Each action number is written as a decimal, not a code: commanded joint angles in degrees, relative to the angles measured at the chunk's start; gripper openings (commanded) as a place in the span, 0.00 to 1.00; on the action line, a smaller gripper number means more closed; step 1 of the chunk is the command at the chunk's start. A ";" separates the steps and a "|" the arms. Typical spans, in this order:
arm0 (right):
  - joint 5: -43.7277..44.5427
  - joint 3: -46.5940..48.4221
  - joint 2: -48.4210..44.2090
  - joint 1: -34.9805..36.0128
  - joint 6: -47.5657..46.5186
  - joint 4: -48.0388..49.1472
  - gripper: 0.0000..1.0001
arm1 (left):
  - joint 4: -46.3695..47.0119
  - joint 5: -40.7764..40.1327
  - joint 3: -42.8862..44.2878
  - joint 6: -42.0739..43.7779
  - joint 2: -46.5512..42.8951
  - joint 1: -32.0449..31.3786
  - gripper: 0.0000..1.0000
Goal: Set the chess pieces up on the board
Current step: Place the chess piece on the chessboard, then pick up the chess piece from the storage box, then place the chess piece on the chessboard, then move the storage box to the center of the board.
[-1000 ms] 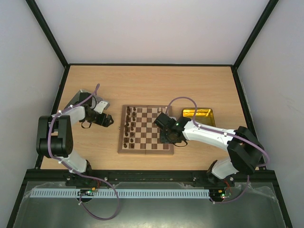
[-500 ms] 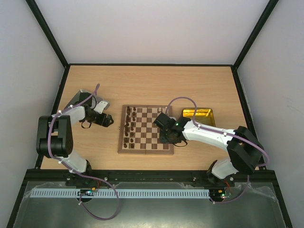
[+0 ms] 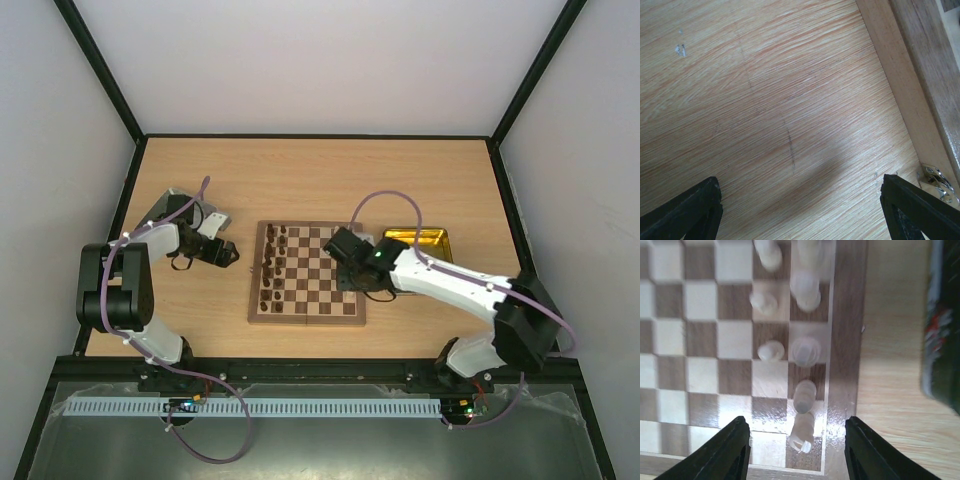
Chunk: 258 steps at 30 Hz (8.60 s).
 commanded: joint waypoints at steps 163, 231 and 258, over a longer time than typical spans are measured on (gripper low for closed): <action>2.48 1.08 -4.34 4.62 -1.43 -6.66 0.02 | -1.20 1.04 0.07 0.85 -0.31 0.22 0.86; -1.16 -4.66 0.72 6.15 -0.96 0.67 0.24 | -1.04 1.03 -0.20 1.03 -0.31 0.22 0.87; 10.69 -1.82 -12.97 -21.03 -9.03 -9.16 0.40 | -1.18 1.39 -0.21 1.05 -0.31 0.13 0.87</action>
